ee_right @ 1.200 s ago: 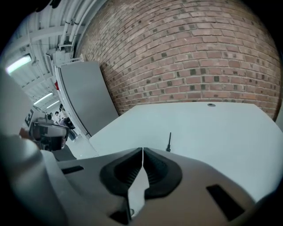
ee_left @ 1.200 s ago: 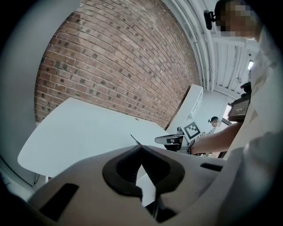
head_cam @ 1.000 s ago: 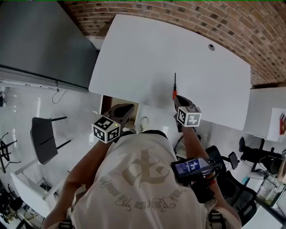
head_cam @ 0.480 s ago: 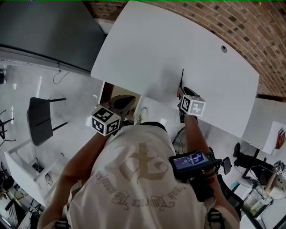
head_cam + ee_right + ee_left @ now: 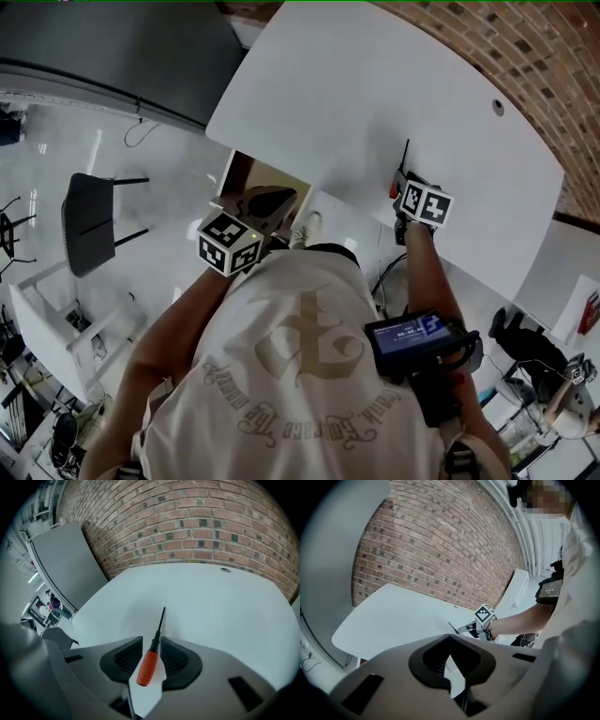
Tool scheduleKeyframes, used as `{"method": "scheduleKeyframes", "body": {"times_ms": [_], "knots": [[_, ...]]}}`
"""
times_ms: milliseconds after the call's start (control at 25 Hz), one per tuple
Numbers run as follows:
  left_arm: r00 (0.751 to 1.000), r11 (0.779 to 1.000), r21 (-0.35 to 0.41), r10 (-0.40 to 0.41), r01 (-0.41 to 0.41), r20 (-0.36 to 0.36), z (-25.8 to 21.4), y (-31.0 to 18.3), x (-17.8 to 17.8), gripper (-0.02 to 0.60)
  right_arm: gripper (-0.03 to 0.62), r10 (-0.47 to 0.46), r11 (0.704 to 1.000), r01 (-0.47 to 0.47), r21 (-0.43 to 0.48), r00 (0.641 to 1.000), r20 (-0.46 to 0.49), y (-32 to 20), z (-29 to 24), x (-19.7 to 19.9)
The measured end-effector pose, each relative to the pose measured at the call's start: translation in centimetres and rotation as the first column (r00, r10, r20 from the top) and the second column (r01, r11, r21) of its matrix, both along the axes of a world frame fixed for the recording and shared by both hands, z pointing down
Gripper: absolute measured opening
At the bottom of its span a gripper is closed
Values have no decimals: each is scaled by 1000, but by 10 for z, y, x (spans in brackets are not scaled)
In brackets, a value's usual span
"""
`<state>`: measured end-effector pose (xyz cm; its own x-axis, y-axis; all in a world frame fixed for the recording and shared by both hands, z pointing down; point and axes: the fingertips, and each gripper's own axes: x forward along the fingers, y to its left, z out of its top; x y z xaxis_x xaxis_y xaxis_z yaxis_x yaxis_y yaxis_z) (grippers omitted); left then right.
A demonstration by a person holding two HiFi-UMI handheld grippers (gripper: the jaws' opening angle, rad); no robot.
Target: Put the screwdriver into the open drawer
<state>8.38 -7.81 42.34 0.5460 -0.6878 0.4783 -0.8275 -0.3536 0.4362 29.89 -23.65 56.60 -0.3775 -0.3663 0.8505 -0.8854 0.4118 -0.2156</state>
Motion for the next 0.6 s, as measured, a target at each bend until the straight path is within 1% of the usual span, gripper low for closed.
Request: {"method": "scheduleKeyframes", "body": {"times_ms": [120,320,600], "knots": [[1000,1000,-7,-18,18,3,1,5,-7,20,129,7,999,-8,-31,1000,-6,-1,8,-3],[998,998,-14,-61,61,-14,2,4,-10,20,129,9,997,-10,-75,1000,-11,-7,17,-5],[996,996,-10,-85,85,-11,2,8,-14,20,129,-4,995,-3,-99,997,-74,-4,27,-10]]}}
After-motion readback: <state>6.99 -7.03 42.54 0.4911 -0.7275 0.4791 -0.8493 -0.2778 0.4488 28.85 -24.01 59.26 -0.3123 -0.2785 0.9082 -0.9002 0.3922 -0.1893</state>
